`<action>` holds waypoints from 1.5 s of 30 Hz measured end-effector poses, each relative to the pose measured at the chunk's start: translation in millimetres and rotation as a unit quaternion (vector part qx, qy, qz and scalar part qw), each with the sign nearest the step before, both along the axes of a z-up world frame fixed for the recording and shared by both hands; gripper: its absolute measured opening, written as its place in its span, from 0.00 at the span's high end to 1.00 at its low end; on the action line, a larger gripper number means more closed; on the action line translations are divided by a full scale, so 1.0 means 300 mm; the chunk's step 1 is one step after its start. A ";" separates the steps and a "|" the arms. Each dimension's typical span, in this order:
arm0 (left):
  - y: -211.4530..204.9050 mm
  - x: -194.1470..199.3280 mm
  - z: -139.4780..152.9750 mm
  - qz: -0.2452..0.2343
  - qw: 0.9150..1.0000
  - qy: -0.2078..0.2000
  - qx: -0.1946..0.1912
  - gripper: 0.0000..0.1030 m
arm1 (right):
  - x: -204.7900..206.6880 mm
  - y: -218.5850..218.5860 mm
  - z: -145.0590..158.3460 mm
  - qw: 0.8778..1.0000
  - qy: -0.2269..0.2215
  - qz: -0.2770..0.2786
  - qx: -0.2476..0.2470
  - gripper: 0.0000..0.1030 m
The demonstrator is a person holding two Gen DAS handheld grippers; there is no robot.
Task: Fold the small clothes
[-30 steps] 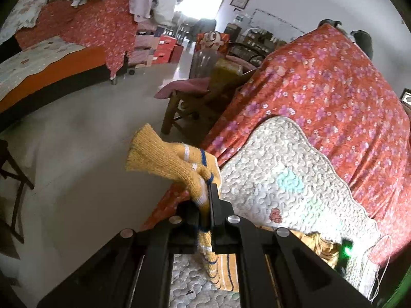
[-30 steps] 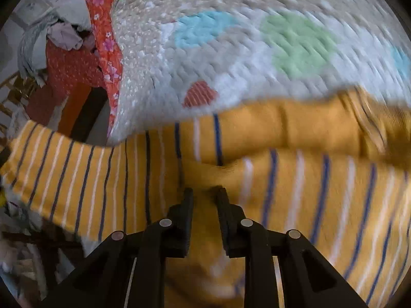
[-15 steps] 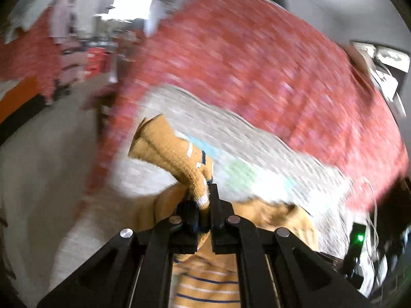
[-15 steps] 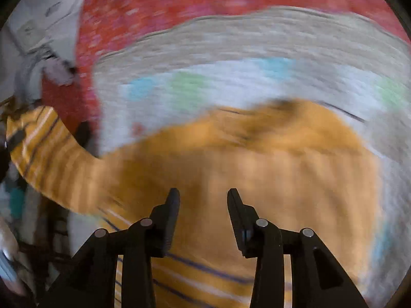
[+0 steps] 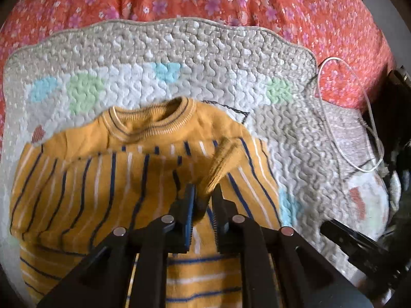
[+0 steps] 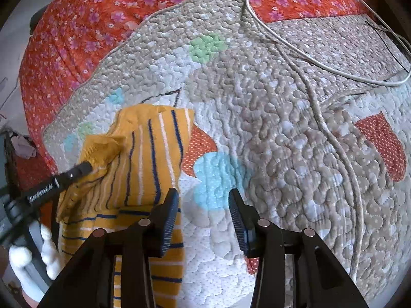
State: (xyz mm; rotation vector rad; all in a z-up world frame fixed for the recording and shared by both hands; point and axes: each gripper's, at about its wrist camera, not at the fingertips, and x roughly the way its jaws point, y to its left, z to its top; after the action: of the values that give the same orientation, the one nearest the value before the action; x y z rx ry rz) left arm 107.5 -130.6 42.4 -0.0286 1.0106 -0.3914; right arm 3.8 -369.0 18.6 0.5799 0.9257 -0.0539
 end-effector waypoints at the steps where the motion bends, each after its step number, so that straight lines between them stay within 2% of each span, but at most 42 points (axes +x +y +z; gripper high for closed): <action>1: 0.030 -0.014 0.019 0.000 1.000 -0.001 -0.009 0.85 | 0.004 0.008 0.006 1.000 -0.004 0.003 0.004 0.51; 4: 0.181 -0.056 0.075 0.031 0.999 -0.013 -0.026 0.75 | 0.055 0.060 0.028 0.999 -0.023 0.022 0.021 0.45; 6: 0.320 -0.086 0.102 0.070 0.997 -0.018 -0.037 0.68 | 0.095 0.114 0.041 0.998 -0.029 0.038 0.030 0.39; 9: 0.536 -0.153 0.109 0.138 0.989 -0.025 -0.045 0.63 | 0.180 0.213 0.042 0.996 -0.030 0.070 0.038 0.36; 11: 0.640 -0.191 0.091 0.173 0.983 -0.025 -0.050 0.62 | 0.245 0.292 0.028 0.995 -0.016 0.089 0.036 0.35; 14: 0.761 -0.255 0.028 0.216 0.976 -0.017 -0.029 0.61 | 0.330 0.394 -0.013 0.995 0.027 0.096 0.005 0.35; 15: 0.795 -0.276 0.007 0.228 0.973 -0.014 -0.025 0.62 | 0.343 0.414 -0.026 0.995 0.035 0.095 -0.011 0.37; 16: 0.823 -0.294 -0.010 0.237 0.971 -0.014 -0.022 0.61 | 0.358 0.436 -0.038 0.994 0.042 0.098 -0.030 0.44; 17: 0.858 -0.313 -0.024 0.248 0.968 -0.016 -0.020 0.61 | 0.367 0.455 -0.041 0.993 0.046 0.100 -0.053 0.69; 18: 0.883 -0.323 -0.031 0.256 0.966 -0.018 -0.019 0.61 | 0.375 0.468 -0.039 0.991 0.047 0.105 -0.069 0.80; 22: 0.996 -0.347 -0.073 0.285 0.958 -0.012 -0.029 0.61 | 0.397 0.451 -0.019 0.990 0.054 0.088 -0.098 0.80; 25: 1.039 -0.360 -0.088 0.294 0.955 -0.011 -0.031 0.61 | 0.409 0.420 -0.029 0.988 0.070 0.059 -0.126 0.80; 26: 1.047 -0.366 -0.091 0.295 0.955 -0.012 -0.031 0.61 | 0.412 0.406 -0.041 0.988 0.078 0.049 -0.124 0.74; 27: 1.051 -0.371 -0.092 0.296 0.954 -0.013 -0.031 0.61 | 0.412 0.385 -0.052 0.989 0.086 0.039 -0.111 0.64; 28: 1.056 -0.377 -0.095 0.298 0.954 -0.012 -0.030 0.61 | 0.406 0.366 -0.053 0.990 0.088 0.029 -0.104 0.60; 29: 1.059 -0.383 -0.099 0.300 0.953 -0.011 -0.030 0.61 | 0.396 0.352 -0.048 0.992 0.085 0.020 -0.095 0.56; 31: 1.067 -0.395 -0.120 0.305 0.952 -0.004 -0.029 0.61 | 0.369 0.332 -0.027 0.993 0.075 0.016 -0.085 0.55; 36: 1.046 -0.404 -0.174 0.301 0.953 0.025 -0.027 0.61 | 0.232 0.304 0.037 0.994 0.047 0.031 -0.093 0.44; 41: 0.974 -0.436 -0.189 0.283 0.959 0.023 -0.005 0.56 | 0.048 0.279 -0.006 0.992 0.056 0.052 -0.095 0.44; 45: 0.959 -0.466 -0.197 0.283 0.959 0.025 -0.001 0.50 | -0.058 0.296 -0.056 0.992 0.064 0.067 -0.090 0.44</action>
State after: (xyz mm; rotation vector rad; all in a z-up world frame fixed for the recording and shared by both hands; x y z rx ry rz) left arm -32.4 157.1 -16.6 -0.3251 1.0032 0.1340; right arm -13.7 -280.1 1.8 0.3501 1.0698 -0.0541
